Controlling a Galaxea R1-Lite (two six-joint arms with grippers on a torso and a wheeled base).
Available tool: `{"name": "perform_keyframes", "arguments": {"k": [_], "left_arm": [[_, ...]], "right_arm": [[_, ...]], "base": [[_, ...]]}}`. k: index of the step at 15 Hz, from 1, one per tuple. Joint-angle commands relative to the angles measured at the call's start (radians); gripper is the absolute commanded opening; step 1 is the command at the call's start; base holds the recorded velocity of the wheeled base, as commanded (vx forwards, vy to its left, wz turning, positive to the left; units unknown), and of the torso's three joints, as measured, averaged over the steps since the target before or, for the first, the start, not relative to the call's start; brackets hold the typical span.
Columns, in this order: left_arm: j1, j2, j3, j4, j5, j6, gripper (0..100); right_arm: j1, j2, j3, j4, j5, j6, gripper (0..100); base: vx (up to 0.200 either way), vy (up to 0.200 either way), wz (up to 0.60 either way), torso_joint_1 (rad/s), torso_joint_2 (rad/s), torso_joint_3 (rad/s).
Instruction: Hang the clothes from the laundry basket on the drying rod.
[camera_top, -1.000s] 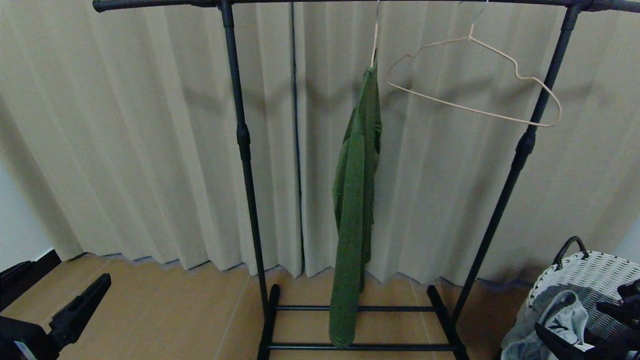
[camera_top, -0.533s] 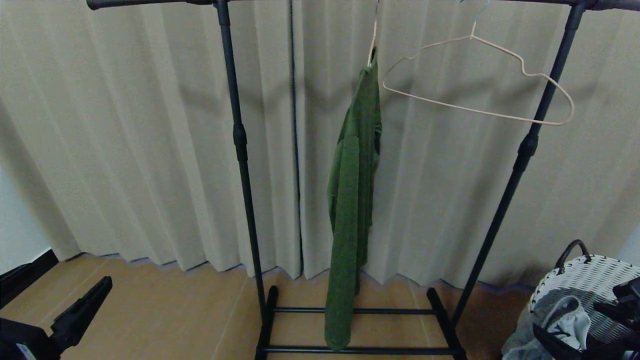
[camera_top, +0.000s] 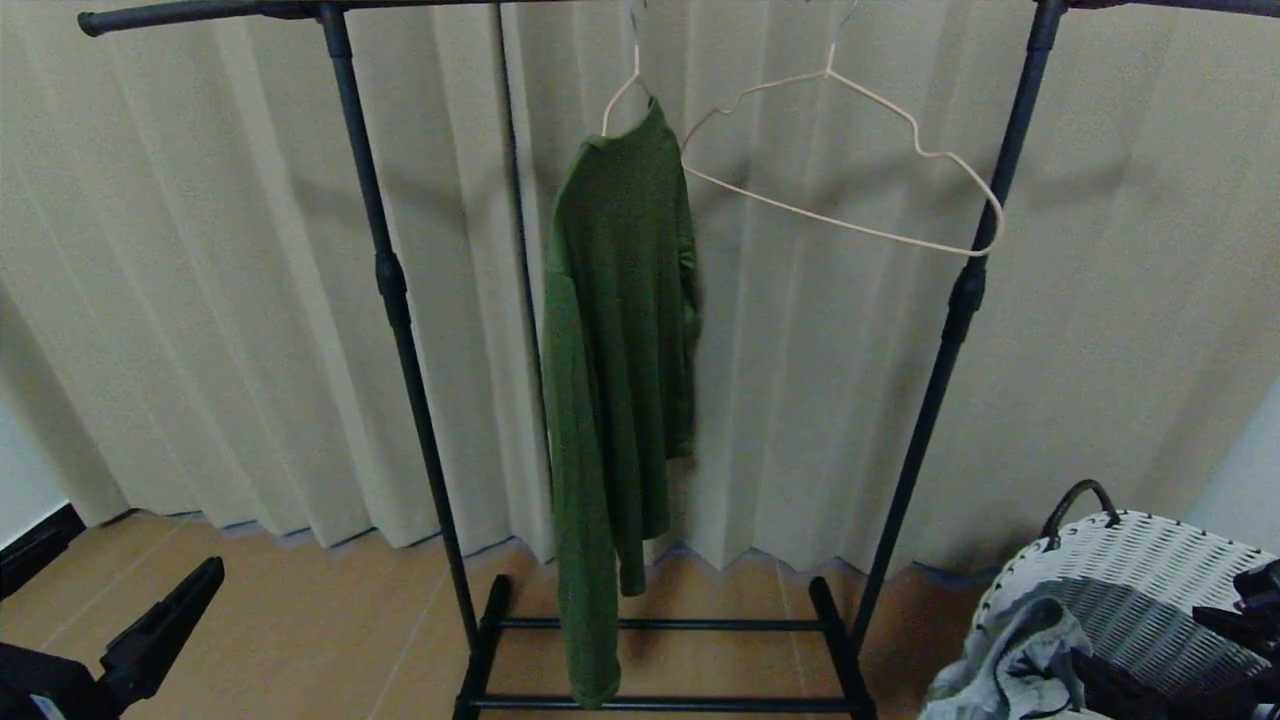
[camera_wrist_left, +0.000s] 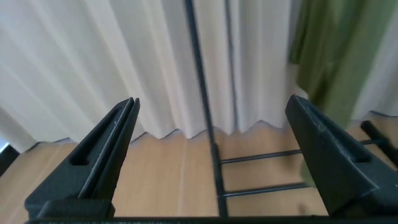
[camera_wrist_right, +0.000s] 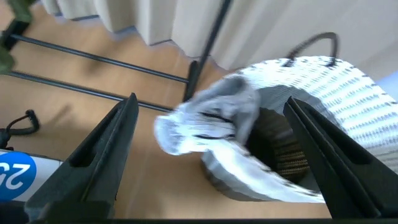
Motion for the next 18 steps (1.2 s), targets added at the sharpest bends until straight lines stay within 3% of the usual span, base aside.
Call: {"name": "perform_keyframes", "arguments": {"k": [1, 4, 13, 18], "left_arm": [[0.000, 0.000, 0.000, 0.000, 0.000, 0.000, 100], [0.000, 0.000, -0.001, 0.000, 0.001, 0.000, 100], [-0.002, -0.009, -0.001, 0.003, 0.000, -0.002, 100], [0.000, -0.006, 0.000, 0.003, 0.000, -0.002, 100]], "right_arm": [[0.000, 0.001, 0.000, 0.001, 0.000, 0.000, 100], [0.000, -0.002, 0.005, 0.001, -0.003, -0.002, 100], [0.000, -0.002, 0.005, 0.002, -0.003, -0.002, 100], [0.000, -0.002, 0.005, 0.002, -0.003, -0.002, 100]], "base": [[0.000, -0.200, 0.00, 0.002, 0.00, 0.002], [0.000, -0.200, 0.00, 0.001, 0.00, 0.002], [0.000, 0.000, 0.00, 0.000, 0.00, 0.000], [0.200, 0.000, 0.00, 0.004, 0.00, 0.004]]}}
